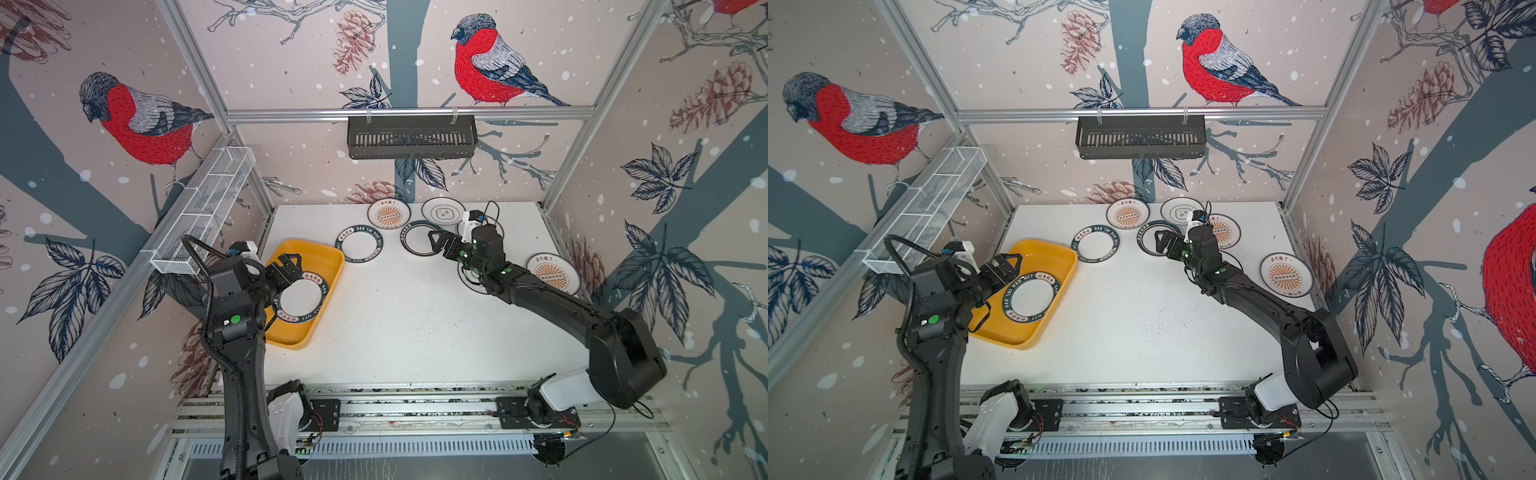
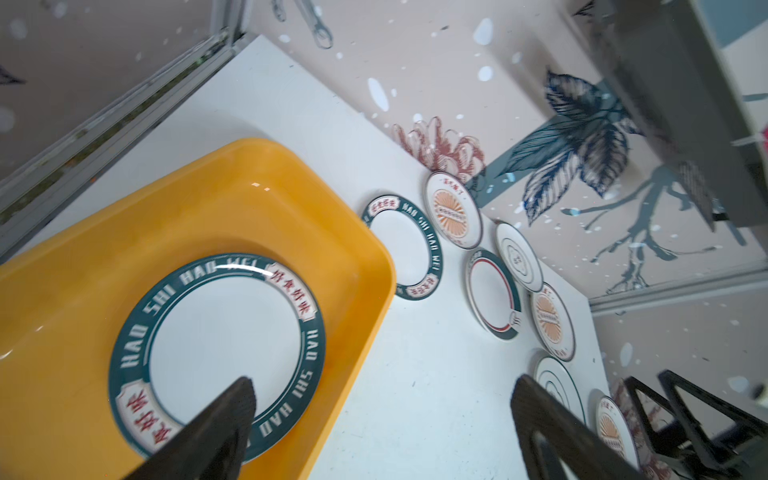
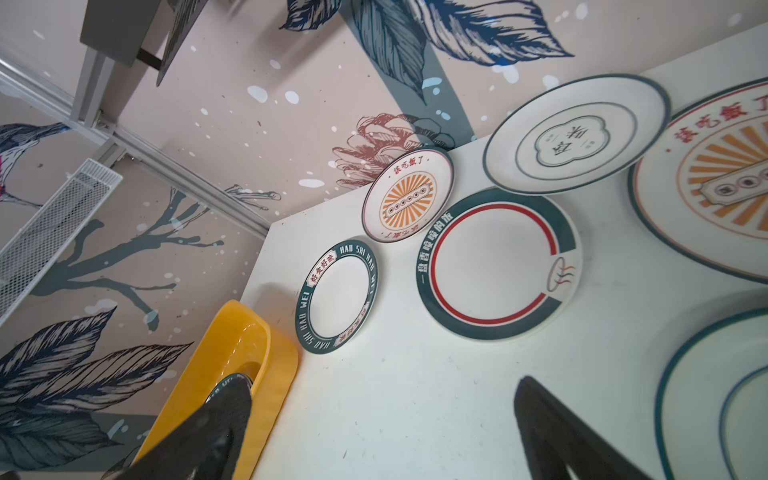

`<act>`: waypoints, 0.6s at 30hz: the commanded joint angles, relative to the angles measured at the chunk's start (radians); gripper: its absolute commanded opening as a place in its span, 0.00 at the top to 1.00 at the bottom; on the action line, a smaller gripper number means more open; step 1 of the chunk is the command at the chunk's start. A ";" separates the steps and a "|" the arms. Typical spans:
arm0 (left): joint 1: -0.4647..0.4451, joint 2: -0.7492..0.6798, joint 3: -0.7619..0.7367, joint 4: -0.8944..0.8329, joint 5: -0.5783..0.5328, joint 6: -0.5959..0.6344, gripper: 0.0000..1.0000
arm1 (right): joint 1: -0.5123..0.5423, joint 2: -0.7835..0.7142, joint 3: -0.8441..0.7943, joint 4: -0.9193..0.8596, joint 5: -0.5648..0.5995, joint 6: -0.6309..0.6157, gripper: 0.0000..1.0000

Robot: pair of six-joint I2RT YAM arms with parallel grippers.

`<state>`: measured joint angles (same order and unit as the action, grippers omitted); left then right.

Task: Place the plates into the plastic bin on the countertop
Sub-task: 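Raise the left gripper from the bin while the right gripper moves toward the cloud-pattern plate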

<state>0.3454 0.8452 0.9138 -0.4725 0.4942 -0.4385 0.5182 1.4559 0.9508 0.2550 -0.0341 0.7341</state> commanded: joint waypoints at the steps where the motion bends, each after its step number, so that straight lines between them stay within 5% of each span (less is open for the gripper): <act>1: -0.041 -0.003 0.029 0.104 0.104 -0.034 0.04 | -0.015 -0.028 -0.012 -0.024 0.066 0.017 0.01; 8: -0.226 0.037 0.046 0.305 0.125 -0.119 0.04 | -0.088 -0.085 -0.063 -0.056 0.077 0.052 0.00; 18: -0.676 0.189 -0.031 0.586 -0.066 -0.242 0.04 | -0.251 -0.198 -0.192 -0.080 0.066 0.115 0.00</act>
<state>-0.2626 1.0096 0.8932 -0.0601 0.5121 -0.6250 0.2901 1.2781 0.7753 0.1787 0.0280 0.8223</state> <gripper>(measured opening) 0.963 0.995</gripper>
